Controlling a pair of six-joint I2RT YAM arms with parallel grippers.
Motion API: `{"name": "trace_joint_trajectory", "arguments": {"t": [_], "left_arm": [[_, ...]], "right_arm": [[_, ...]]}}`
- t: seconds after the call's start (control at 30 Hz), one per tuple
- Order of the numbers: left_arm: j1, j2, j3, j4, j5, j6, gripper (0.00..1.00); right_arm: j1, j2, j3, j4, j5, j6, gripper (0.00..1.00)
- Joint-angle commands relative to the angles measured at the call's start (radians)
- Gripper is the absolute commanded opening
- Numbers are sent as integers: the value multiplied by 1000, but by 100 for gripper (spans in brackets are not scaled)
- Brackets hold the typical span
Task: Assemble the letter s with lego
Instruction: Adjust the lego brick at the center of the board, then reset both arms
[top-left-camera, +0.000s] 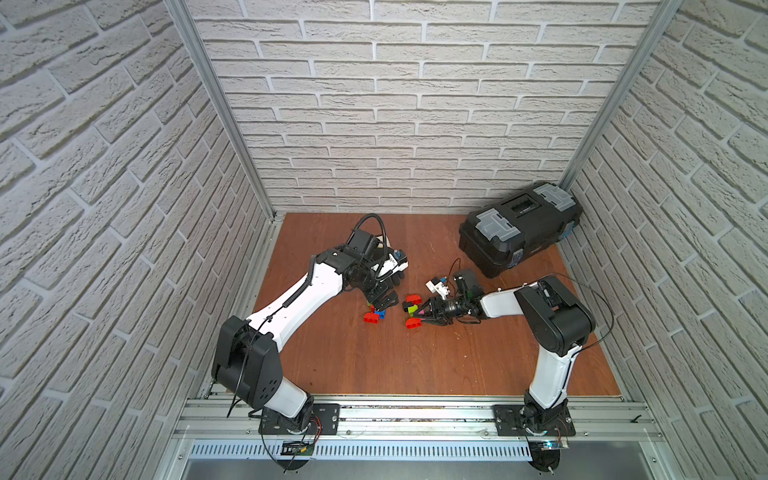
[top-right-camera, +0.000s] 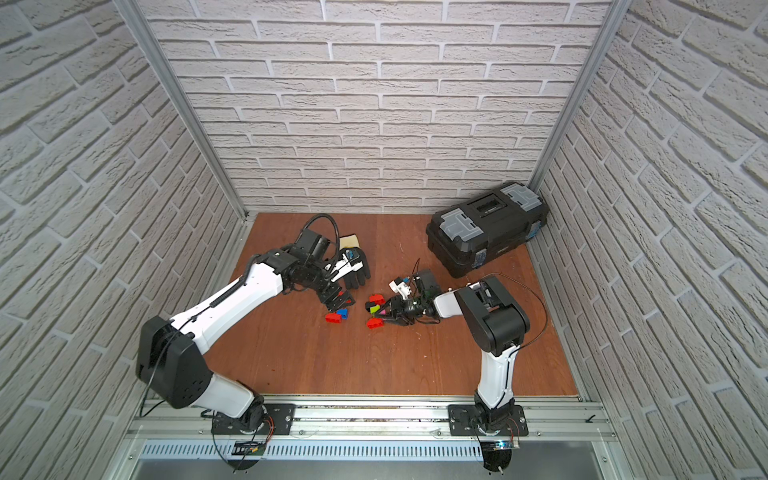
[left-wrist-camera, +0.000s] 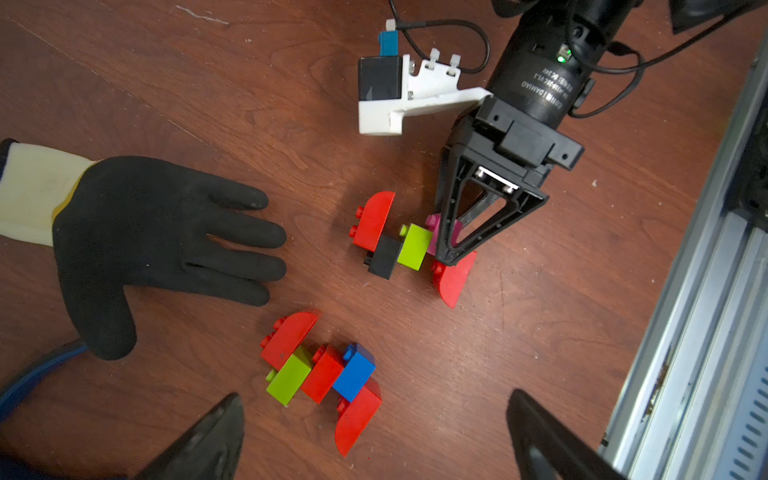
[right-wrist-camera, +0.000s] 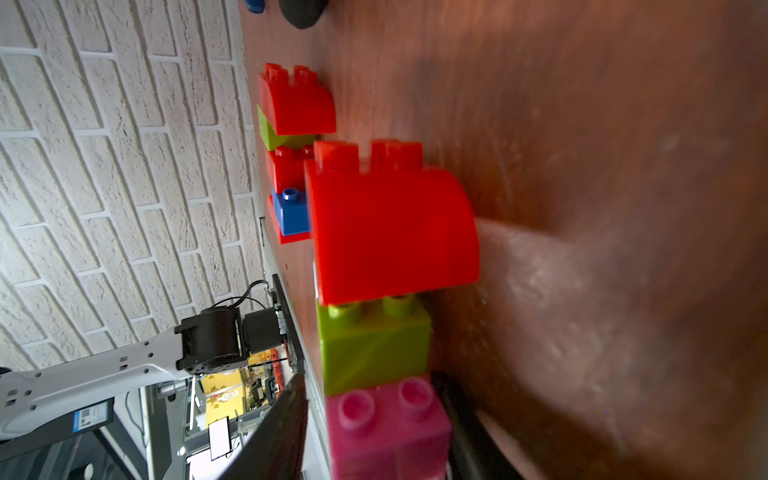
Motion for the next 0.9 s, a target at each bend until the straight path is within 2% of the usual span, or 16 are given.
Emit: {"name": "trace_joint_trajectory", "arguments": {"t": [0.0, 0.37, 0.6, 0.77, 0.87], "left_arm": [[8, 10, 3, -3, 16, 3, 98], [10, 7, 3, -2, 4, -3, 98], [22, -23, -21, 19, -23, -45, 98], [78, -67, -58, 40, -130, -177, 98], [144, -132, -146, 123, -237, -296, 98]], "right_arm": [[17, -75, -4, -82, 64, -75, 53], [64, -169, 19, -297, 235, -195, 56], [58, -242, 38, -410, 312, -252, 58], [27, -385, 61, -515, 416, -382, 62], [-20, -503, 53, -563, 530, -462, 67]]}}
